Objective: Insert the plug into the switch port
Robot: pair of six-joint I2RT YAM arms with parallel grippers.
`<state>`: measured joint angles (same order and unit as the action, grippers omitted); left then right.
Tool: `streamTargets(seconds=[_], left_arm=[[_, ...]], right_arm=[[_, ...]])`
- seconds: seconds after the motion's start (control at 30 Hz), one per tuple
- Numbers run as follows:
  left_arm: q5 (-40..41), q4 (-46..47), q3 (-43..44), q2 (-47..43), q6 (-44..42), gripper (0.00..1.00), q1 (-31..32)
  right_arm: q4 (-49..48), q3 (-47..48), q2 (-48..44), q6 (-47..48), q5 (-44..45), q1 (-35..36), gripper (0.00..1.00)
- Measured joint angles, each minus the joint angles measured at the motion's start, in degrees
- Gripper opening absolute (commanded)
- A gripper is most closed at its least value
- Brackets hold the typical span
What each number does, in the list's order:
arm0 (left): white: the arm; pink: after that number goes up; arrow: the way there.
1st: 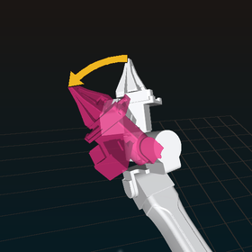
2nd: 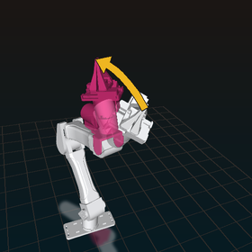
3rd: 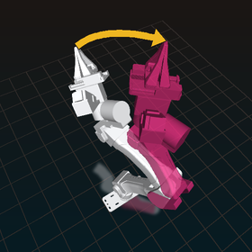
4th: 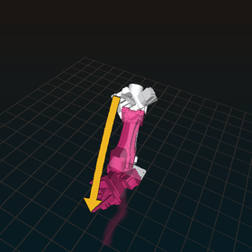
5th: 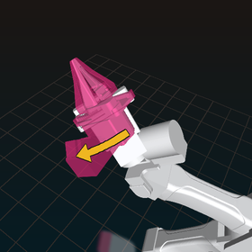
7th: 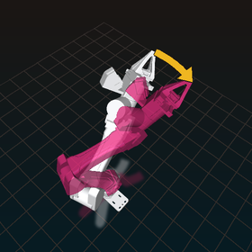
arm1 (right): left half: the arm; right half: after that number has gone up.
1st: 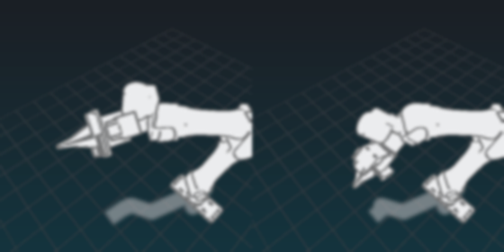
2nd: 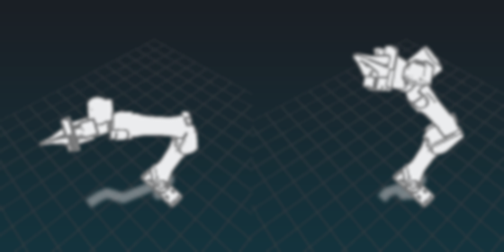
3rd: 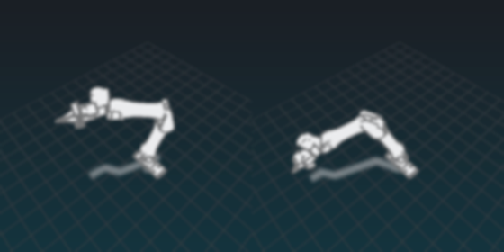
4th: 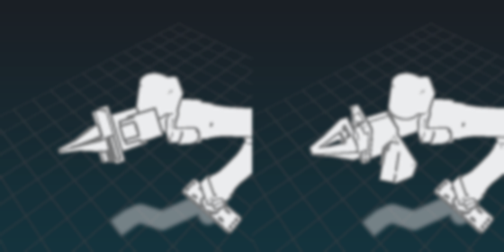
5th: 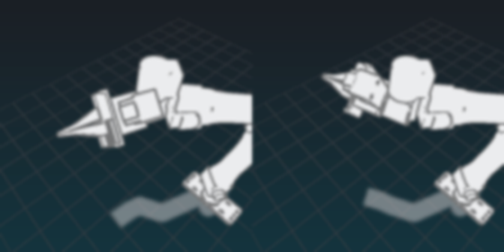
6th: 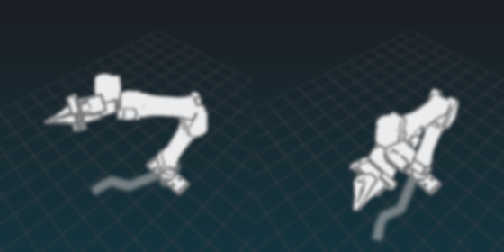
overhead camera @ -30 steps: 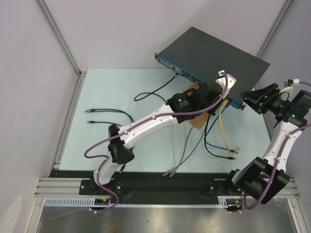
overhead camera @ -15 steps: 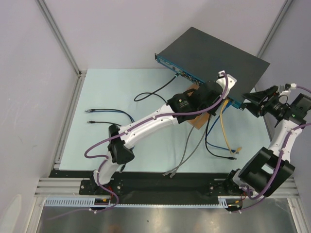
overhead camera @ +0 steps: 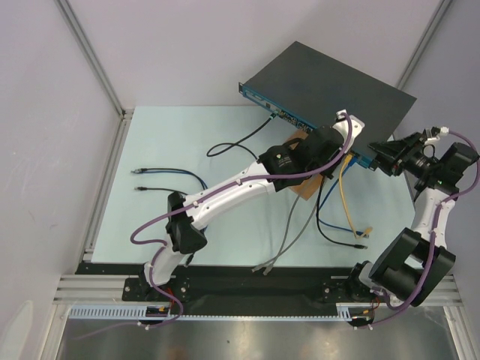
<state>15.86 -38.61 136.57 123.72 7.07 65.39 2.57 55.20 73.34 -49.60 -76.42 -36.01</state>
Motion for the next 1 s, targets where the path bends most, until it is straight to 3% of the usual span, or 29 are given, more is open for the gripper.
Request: streamTargets(seconds=[0.47,0.8,1.0], left_arm=[[0.2,0.1,-0.3,-0.2,-0.1,0.00,-0.1],[-3.6,0.1,-0.3,-0.3,-0.2,0.01,-1.4],[-5.8,3.4,-4.8,-2.6,0.0,0.14,-2.2]], right_arm=[[-8.6,-5.9,-5.4,-6.3,6.4,1.3,0.00],[-9.5,-6.2,-5.7,-7.2,7.3,1.6,0.00],[-3.8,-3.2,-4.1,-3.3,5.8,1.7,0.00]])
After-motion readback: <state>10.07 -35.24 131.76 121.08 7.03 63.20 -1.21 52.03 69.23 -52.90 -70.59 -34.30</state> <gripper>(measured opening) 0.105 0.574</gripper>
